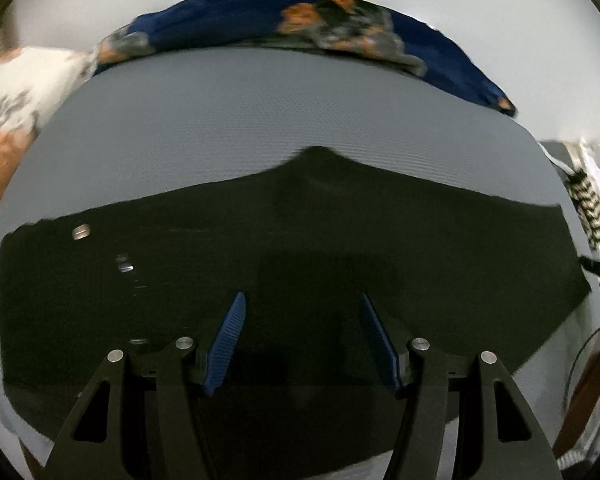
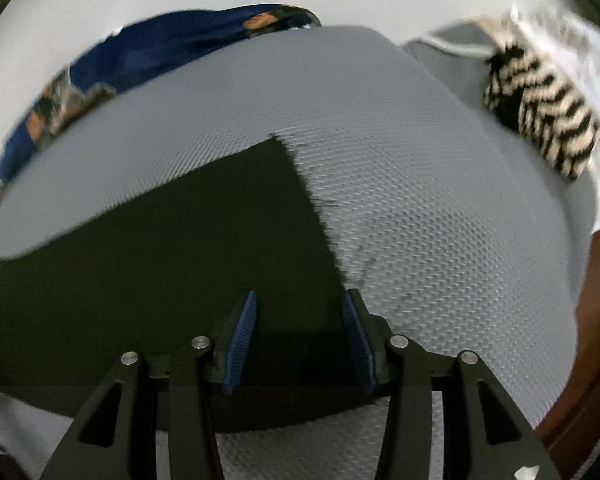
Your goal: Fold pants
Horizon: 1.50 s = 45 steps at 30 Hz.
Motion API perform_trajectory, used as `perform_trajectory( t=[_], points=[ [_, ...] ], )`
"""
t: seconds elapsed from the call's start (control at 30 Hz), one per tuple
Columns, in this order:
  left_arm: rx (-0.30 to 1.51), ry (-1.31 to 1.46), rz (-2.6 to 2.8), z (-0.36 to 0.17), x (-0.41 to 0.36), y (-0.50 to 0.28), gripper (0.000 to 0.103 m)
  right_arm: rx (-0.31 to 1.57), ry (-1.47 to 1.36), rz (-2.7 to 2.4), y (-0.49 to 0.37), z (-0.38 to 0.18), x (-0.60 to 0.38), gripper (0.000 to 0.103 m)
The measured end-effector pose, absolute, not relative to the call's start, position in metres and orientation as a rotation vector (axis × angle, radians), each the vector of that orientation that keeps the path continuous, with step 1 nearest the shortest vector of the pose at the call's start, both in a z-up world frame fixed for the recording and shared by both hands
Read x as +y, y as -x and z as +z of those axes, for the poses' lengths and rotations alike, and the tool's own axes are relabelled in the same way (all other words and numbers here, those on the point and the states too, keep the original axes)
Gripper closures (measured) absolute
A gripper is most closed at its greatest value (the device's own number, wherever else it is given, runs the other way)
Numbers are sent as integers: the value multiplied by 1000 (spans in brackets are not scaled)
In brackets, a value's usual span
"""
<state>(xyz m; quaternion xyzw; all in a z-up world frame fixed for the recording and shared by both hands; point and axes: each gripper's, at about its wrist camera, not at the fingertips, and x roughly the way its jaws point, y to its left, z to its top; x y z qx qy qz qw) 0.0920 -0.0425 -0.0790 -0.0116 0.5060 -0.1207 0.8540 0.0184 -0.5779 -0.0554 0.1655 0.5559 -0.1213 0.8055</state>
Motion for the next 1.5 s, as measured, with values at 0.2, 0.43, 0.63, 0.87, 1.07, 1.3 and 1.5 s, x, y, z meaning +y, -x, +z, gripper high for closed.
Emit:
perform_trajectory(
  t=[0.2, 0.43, 0.63, 0.87, 1.07, 1.3, 1.5],
  points=[
    [1093, -11, -314, -77, -83, -93, 42, 1245, -719, -36, -19, -74, -639, 52],
    [1153, -30, -331, -85, -108, -94, 42, 1209, -947, 116, -22, -91, -668, 51],
    [1192, -39, -291, -88, -111, -92, 42, 1174, -1018, 300, -31, -105, -672, 50],
    [1206, -33, -256, -90, -109, -90, 42, 1178, -955, 358, -50, -111, -641, 83],
    [1182, -18, -256, -83, -99, -87, 42, 1168, -893, 226, -46, -98, -627, 94],
    [1140, 49, -250, -73, -69, -83, 42, 1098, -866, 209, -55, -49, -581, 94],
    [1097, 93, -245, -64, -32, -73, 42, 1069, -866, 311, -81, -12, -518, 94]
  ],
)
